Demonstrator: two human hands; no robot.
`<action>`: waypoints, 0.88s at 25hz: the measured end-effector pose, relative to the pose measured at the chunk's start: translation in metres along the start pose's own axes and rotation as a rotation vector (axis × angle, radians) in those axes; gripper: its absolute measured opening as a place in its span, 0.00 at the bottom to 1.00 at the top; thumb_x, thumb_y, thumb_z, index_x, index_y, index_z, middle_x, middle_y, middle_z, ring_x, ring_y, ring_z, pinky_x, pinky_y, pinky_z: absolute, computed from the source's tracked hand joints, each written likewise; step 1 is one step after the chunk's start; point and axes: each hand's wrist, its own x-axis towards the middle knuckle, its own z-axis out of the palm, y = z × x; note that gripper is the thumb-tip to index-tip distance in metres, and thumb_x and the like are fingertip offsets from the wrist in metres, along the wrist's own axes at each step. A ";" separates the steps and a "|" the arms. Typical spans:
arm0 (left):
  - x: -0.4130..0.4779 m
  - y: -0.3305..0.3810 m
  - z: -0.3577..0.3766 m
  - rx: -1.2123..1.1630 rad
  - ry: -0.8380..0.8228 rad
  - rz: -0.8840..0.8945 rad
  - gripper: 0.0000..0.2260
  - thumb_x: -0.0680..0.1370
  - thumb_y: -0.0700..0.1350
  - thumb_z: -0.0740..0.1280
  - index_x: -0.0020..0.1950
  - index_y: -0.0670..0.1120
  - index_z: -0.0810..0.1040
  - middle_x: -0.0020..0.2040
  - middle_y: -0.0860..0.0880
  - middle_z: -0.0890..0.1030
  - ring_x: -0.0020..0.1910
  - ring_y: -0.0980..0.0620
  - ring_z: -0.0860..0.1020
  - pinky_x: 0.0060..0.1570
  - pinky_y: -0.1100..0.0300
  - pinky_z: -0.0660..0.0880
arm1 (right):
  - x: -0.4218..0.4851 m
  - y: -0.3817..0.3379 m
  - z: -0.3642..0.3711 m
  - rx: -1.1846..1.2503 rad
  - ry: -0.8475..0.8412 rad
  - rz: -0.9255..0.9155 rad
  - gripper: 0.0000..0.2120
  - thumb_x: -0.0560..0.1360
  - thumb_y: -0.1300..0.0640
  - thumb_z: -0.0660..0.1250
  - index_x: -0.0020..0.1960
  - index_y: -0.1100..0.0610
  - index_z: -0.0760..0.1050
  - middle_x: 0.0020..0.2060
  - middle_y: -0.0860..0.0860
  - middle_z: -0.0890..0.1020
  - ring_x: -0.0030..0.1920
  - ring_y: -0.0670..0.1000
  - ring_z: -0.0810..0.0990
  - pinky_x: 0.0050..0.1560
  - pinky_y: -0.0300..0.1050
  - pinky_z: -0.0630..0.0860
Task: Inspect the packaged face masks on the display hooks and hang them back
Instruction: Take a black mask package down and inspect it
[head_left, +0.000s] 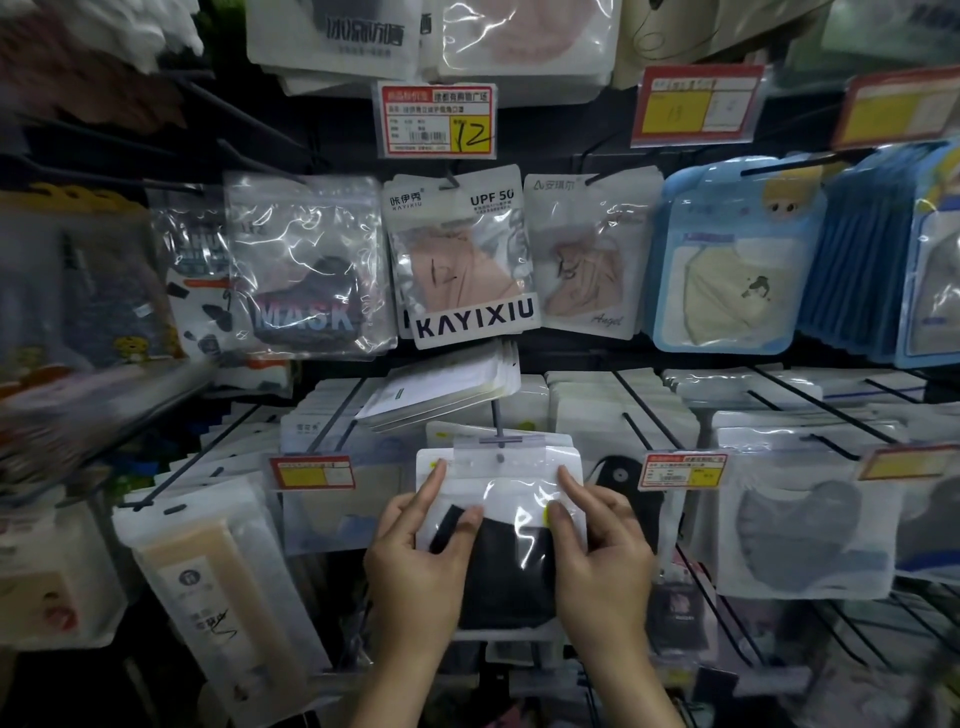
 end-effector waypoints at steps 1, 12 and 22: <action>0.000 0.000 0.001 0.008 -0.012 -0.008 0.27 0.74 0.44 0.81 0.72 0.53 0.81 0.55 0.57 0.81 0.55 0.66 0.80 0.52 0.79 0.72 | 0.000 -0.001 0.000 -0.031 0.002 0.002 0.17 0.80 0.60 0.75 0.63 0.40 0.85 0.55 0.38 0.81 0.60 0.43 0.81 0.59 0.41 0.80; 0.022 0.005 -0.001 0.225 -0.264 -0.183 0.31 0.80 0.45 0.75 0.78 0.66 0.68 0.67 0.56 0.69 0.63 0.60 0.71 0.69 0.58 0.74 | 0.004 -0.025 0.001 -0.415 -0.230 0.070 0.26 0.84 0.58 0.68 0.81 0.49 0.70 0.76 0.47 0.69 0.76 0.45 0.68 0.74 0.34 0.60; 0.077 0.113 -0.066 0.368 -0.495 -0.090 0.05 0.83 0.51 0.69 0.52 0.61 0.83 0.45 0.60 0.86 0.41 0.63 0.85 0.44 0.62 0.79 | 0.064 -0.116 -0.009 -0.230 -0.379 -0.124 0.19 0.84 0.66 0.61 0.63 0.47 0.84 0.57 0.40 0.87 0.57 0.37 0.83 0.62 0.41 0.81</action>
